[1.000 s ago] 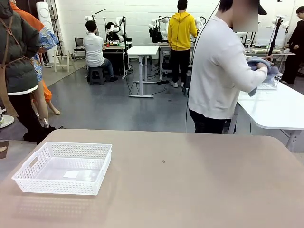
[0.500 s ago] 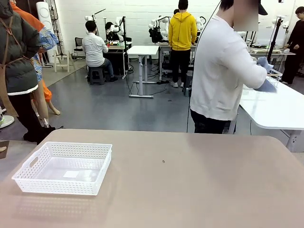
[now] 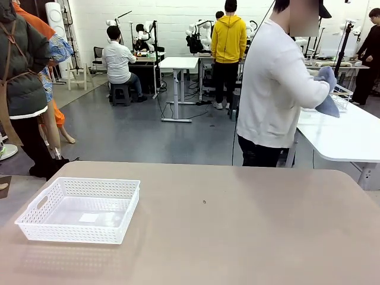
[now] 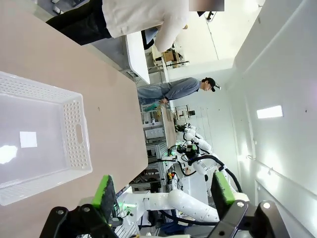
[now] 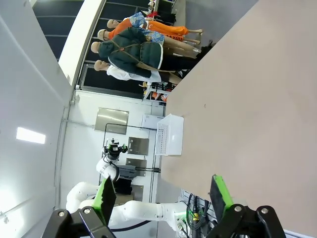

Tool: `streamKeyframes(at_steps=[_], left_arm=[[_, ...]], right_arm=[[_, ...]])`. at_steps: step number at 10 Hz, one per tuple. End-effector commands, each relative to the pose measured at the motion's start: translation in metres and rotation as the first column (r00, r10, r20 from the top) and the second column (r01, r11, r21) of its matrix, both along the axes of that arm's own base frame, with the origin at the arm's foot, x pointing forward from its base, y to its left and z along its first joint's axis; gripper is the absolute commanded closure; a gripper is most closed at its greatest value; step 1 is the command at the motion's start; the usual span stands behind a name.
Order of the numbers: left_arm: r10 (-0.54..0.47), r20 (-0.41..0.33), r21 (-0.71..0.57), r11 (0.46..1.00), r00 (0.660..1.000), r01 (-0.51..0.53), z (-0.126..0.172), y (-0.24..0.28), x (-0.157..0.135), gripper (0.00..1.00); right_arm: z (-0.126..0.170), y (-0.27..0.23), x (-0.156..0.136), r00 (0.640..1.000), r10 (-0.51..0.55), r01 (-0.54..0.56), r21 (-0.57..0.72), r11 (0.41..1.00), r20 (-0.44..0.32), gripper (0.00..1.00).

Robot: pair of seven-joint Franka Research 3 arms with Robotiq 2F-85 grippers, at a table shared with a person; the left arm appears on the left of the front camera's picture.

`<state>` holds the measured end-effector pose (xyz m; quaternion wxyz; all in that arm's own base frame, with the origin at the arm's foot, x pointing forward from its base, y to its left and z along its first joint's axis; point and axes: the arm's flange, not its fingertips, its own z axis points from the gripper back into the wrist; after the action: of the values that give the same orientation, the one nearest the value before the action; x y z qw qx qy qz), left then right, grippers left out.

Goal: Clean and organize the cups into the basket.
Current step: Pick up the Organizing basket and move it to the center of the table, then pick up the Reusable plastic cup from the right side of the table and place it inside the Organizing basket.

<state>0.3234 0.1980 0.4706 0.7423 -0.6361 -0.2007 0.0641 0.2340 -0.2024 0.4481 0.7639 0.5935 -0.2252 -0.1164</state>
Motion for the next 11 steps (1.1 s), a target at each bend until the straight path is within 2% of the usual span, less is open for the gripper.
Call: streamKeyframes(at_steps=[1,11], left_arm=[[-0.001,0.013,-0.010,1.000,1.000,0.001,0.0025,0.0013,-0.0003,0.00],[-0.001,0.013,-0.010,1.000,1.000,0.001,0.0025,0.0013,-0.0003,0.00]], right_arm=[[0.0017,-0.0013,0.0035,1.000,-0.005,0.005,0.009,1.000,0.016,0.00],[0.0017,-0.0013,0.0035,1.000,-0.005,0.005,0.009,1.000,0.016,0.00]])
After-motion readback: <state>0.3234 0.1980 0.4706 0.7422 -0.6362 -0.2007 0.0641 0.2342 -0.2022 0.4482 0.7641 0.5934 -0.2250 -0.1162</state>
